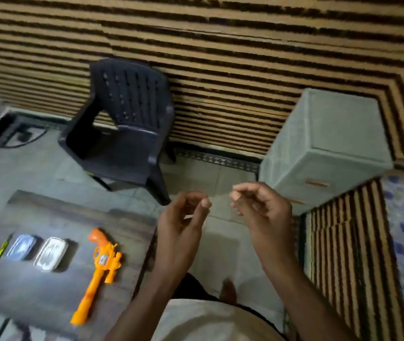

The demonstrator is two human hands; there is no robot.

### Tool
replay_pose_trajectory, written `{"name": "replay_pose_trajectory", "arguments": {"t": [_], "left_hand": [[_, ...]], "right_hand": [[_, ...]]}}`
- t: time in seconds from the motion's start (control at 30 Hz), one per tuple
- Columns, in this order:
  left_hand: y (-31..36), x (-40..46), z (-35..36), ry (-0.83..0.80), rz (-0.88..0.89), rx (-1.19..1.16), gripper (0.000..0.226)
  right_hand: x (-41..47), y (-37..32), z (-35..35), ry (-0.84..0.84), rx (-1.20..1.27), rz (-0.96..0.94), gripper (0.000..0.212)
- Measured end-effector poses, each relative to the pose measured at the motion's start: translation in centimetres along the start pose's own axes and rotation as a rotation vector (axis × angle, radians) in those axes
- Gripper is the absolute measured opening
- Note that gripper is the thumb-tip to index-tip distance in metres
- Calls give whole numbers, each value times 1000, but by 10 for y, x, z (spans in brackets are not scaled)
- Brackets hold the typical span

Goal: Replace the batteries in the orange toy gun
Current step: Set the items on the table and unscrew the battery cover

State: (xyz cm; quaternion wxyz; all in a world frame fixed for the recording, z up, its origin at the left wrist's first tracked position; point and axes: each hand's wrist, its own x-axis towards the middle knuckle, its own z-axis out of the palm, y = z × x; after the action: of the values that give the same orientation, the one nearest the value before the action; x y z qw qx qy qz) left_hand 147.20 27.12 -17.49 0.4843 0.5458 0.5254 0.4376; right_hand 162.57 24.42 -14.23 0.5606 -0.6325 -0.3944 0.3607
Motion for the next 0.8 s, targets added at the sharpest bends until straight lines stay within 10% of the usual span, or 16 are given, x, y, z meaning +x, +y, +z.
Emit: {"name": "replay_pose_trajectory", "arguments": {"t": [0.8], "left_hand": [[-32, 166, -127, 800, -207, -42, 7]], "right_hand": [[208, 8, 267, -740, -20, 28, 8]]}}
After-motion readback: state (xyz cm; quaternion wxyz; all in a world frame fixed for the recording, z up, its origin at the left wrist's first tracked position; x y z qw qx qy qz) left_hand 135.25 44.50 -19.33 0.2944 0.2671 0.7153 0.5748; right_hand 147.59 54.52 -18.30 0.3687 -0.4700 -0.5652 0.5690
